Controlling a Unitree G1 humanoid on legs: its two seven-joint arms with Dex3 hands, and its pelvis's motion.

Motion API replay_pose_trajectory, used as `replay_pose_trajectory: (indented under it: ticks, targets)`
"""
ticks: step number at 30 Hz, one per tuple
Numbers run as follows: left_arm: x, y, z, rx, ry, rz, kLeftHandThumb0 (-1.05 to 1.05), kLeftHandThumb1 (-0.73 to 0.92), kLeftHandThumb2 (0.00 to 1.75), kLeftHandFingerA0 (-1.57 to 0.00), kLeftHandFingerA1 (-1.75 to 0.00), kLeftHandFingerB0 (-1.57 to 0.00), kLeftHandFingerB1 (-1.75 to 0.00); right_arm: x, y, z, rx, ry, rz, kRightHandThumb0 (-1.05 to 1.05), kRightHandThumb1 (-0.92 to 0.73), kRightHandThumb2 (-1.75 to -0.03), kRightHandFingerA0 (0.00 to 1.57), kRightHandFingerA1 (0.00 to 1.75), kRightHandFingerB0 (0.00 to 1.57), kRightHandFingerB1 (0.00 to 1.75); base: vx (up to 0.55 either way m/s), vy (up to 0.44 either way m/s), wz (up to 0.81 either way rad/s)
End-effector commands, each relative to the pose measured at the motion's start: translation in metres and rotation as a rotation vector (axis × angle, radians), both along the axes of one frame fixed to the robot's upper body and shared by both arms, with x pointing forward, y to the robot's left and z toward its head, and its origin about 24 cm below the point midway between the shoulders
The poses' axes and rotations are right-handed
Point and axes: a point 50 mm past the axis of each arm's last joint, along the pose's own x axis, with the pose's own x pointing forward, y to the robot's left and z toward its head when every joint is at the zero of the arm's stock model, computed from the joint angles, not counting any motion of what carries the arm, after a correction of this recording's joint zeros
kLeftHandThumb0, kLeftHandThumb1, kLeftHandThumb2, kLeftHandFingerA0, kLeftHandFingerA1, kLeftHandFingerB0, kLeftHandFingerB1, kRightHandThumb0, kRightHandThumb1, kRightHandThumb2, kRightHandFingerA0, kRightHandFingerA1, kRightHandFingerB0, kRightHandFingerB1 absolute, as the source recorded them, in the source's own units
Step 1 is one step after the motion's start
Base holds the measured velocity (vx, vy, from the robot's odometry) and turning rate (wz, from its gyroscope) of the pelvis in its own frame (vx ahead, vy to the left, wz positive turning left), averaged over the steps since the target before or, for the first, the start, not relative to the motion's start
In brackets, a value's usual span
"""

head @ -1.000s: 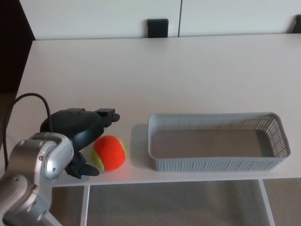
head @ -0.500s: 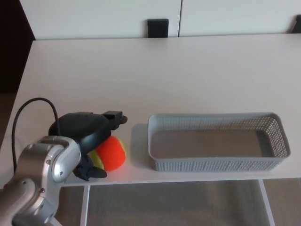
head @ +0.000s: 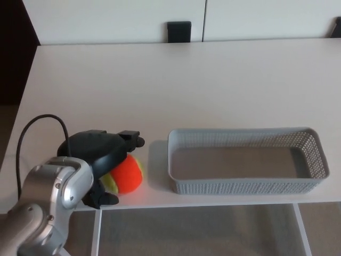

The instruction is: The robot walk towards a table in front and uses its left hand to pickup a tennis ball on the left side and put it in a container on the right hand side

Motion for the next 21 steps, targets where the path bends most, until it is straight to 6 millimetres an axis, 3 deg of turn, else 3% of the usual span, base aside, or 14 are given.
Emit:
replay_pose_trajectory:
  ticks: [1, 3, 4, 5, 6, 7, 8, 9, 10, 11, 12, 13, 14, 21]
  targets:
    - [0.002, 0.005, -0.01, 0.152, 0.127, 0.031, -0.36, 0.46, 0.57, -0.64, -0.46, -0.2, -0.29, 0.003, -0.002, 0.003, -0.014, -0.021, -0.01, -0.43, -0.52, -0.56, 0.57, 0.5, 0.5, 0.42, 0.0, 0.0, 0.0]
    - [0.002, 0.005, -0.011, 0.141, 0.152, 0.042, -0.29, 0.46, 0.54, -0.69, -0.47, -0.22, -0.29, 0.004, -0.002, 0.003, -0.009, -0.013, -0.01, -0.42, -0.52, -0.56, 0.56, 0.49, 0.5, 0.41, 0.0, 0.0, 0.0]
    - [0.002, 0.006, -0.014, 0.14, 0.171, 0.045, -0.17, 0.34, 0.83, -0.68, -0.72, -0.13, -0.47, 0.004, -0.001, 0.005, -0.016, -0.012, 0.0, -0.41, -0.53, -0.56, 0.55, 0.47, 0.5, 0.4, 0.0, 0.0, 0.0]
    - [0.002, 0.006, -0.016, 0.159, 0.191, 0.046, -0.12, 0.59, 0.58, -0.69, -0.73, -0.45, -0.37, 0.004, 0.0, 0.007, -0.017, -0.013, 0.003, -0.4, -0.53, -0.56, 0.54, 0.48, 0.5, 0.41, 0.0, 0.0, 0.0]
    - [0.003, 0.006, -0.018, 0.182, 0.205, 0.046, -0.12, 0.59, 0.58, -0.69, -0.73, -0.45, -0.37, 0.004, 0.0, 0.007, -0.014, -0.016, 0.0, -0.4, -0.53, -0.56, 0.54, 0.48, 0.5, 0.41, 0.0, 0.0, 0.0]
    - [0.005, 0.006, -0.019, 0.199, 0.204, 0.038, -0.15, 0.55, 0.56, -0.89, -0.75, -0.75, -0.49, 0.005, 0.0, 0.007, -0.013, -0.019, 0.001, -0.42, -0.53, -0.56, 0.54, 0.47, 0.5, 0.41, 0.0, 0.0, 0.0]
    - [0.006, 0.005, -0.02, 0.216, 0.2, 0.028, -0.15, 0.55, 0.56, -0.89, -0.75, -0.75, -0.49, 0.006, 0.0, 0.007, -0.013, -0.021, 0.003, -0.42, -0.53, -0.56, 0.54, 0.47, 0.5, 0.41, 0.0, 0.0, 0.0]
    - [0.004, 0.003, -0.021, 0.224, 0.153, 0.004, -0.14, 0.57, 0.57, -0.66, -1.22, -0.77, -0.58, 0.006, 0.0, 0.007, -0.018, -0.025, 0.011, -0.43, -0.53, -0.56, 0.54, 0.48, 0.5, 0.42, 0.0, 0.0, 0.0]
    - [0.004, 0.003, -0.021, 0.226, 0.14, -0.003, -0.14, 0.57, 0.57, -0.66, -1.22, -0.77, -0.58, 0.006, 0.0, 0.007, -0.02, -0.026, 0.013, -0.43, -0.53, -0.56, 0.54, 0.48, 0.5, 0.42, 0.0, 0.0, 0.0]
    - [0.001, 0.001, -0.022, 0.212, 0.077, -0.028, -0.13, 0.6, 0.54, -0.54, -1.49, -0.74, -0.57, 0.007, 0.0, 0.008, -0.026, -0.025, 0.021, -0.45, -0.54, -0.56, 0.55, 0.48, 0.5, 0.41, 0.0, 0.0, 0.0]
    - [-0.001, 0.0, -0.022, 0.206, 0.052, -0.037, -0.13, 0.6, 0.54, -0.54, -1.49, -0.74, -0.57, 0.007, -0.001, 0.009, -0.028, -0.025, 0.024, -0.45, -0.54, -0.56, 0.55, 0.48, 0.5, 0.41, 0.0, 0.0, 0.0]
    - [-0.001, 0.0, -0.021, 0.186, 0.032, -0.033, -0.12, 0.66, 0.51, -0.49, -1.56, -0.67, -0.69, 0.01, -0.001, 0.007, -0.022, -0.03, 0.01, -0.43, -0.53, -0.56, 0.55, 0.48, 0.51, 0.42, 0.0, 0.0, 0.0]
    - [-0.001, -0.001, -0.021, 0.18, 0.026, -0.031, -0.26, 0.61, 0.57, -0.59, -1.44, -0.71, -0.48, 0.01, -0.001, 0.007, -0.018, -0.031, 0.004, -0.43, -0.53, -0.56, 0.56, 0.49, 0.51, 0.42, 0.0, 0.0, 0.0]
    - [-0.001, -0.002, -0.019, 0.111, -0.045, -0.042, -0.16, 0.7, 0.58, -0.57, -1.5, -0.67, -0.53, 0.013, -0.003, 0.004, -0.008, -0.038, -0.033, -0.41, -0.51, -0.55, 0.58, 0.5, 0.53, 0.43, 0.0, 0.0, 0.0]
